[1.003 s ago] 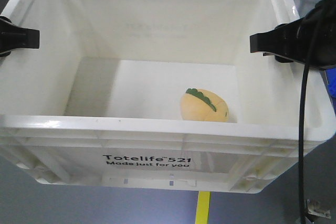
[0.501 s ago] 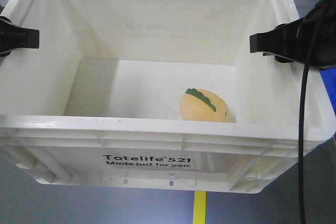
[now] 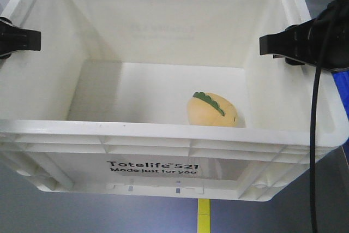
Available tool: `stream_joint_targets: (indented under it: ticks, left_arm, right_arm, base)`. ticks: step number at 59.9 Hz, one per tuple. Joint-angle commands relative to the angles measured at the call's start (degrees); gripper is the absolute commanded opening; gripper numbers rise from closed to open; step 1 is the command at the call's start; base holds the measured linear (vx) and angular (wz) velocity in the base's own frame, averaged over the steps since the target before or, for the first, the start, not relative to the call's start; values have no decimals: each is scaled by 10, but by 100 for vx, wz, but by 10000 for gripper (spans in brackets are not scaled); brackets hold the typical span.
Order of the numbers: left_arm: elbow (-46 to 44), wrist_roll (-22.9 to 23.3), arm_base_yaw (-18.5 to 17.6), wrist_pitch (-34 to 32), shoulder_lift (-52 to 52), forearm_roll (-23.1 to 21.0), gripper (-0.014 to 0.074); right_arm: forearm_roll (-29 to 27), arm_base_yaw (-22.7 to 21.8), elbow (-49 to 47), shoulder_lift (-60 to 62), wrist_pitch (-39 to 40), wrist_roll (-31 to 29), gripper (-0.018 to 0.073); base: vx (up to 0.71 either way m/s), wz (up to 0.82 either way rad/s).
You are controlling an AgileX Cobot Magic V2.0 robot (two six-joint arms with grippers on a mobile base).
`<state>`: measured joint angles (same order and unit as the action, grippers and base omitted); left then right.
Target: Place moving items into box and shelve
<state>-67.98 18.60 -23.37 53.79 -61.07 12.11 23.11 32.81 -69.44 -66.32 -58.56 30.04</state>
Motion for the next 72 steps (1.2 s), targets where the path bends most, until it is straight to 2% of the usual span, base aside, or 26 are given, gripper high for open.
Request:
stream_joint_targets:
  ticks: [1,72]
  left_arm:
    - [-24,0,-4,-80,20,23,140]
    - [-24,0,-4,-80,20,23,140]
  right_arm:
    - [54,-4,-23,15,37,19,148]
    - [54,-4,-23,15,37,19,148]
  base:
    - [25,-7]
    - [23,-2]
